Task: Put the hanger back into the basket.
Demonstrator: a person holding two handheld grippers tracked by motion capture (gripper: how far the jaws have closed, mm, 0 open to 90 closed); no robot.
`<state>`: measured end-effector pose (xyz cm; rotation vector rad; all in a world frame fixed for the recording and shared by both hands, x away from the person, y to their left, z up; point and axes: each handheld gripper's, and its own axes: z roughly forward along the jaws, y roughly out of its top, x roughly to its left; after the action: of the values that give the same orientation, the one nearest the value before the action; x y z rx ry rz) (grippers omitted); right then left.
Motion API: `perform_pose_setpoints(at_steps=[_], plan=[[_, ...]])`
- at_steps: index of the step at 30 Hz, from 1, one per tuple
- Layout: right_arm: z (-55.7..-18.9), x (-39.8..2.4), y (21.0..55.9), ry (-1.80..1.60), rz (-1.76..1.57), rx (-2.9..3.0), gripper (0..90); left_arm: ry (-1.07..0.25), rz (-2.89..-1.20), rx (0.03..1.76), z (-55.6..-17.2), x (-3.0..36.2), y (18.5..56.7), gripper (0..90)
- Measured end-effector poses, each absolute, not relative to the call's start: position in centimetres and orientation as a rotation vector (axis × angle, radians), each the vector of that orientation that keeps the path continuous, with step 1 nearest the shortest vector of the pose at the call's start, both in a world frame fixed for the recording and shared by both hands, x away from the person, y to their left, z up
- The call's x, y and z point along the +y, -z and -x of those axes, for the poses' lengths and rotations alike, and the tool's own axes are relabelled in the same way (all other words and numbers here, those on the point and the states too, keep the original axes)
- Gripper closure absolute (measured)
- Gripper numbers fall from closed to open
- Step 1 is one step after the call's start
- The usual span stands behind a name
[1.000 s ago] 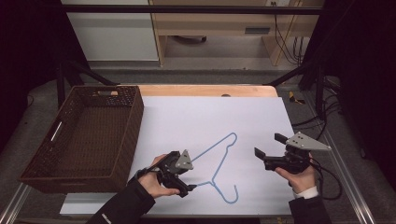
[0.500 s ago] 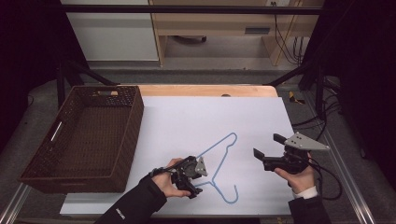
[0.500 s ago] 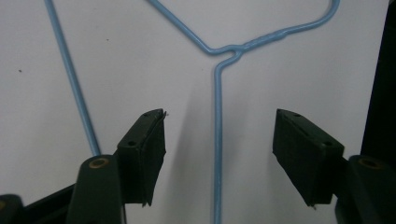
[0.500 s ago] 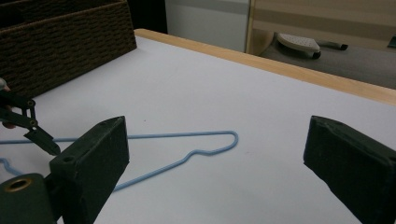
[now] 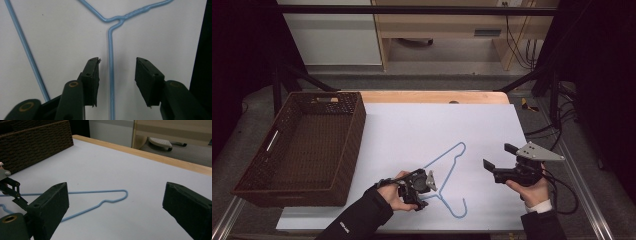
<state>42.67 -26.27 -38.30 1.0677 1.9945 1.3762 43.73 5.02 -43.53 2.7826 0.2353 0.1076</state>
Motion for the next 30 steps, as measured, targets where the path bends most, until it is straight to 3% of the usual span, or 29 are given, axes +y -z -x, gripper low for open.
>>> perform_pose_setpoints(at_steps=[13,30], plan=[[-42.69,-26.21,38.32,-1.374,-1.065,2.002,7.0,-0.079,-2.841,0.23,-43.91,4.87,43.96,71.3],[-42.72,-26.14,38.38,-1.37,-1.064,2.007,6.9,-0.053,-2.859,0.289,-44.44,4.56,44.5,74.8]])
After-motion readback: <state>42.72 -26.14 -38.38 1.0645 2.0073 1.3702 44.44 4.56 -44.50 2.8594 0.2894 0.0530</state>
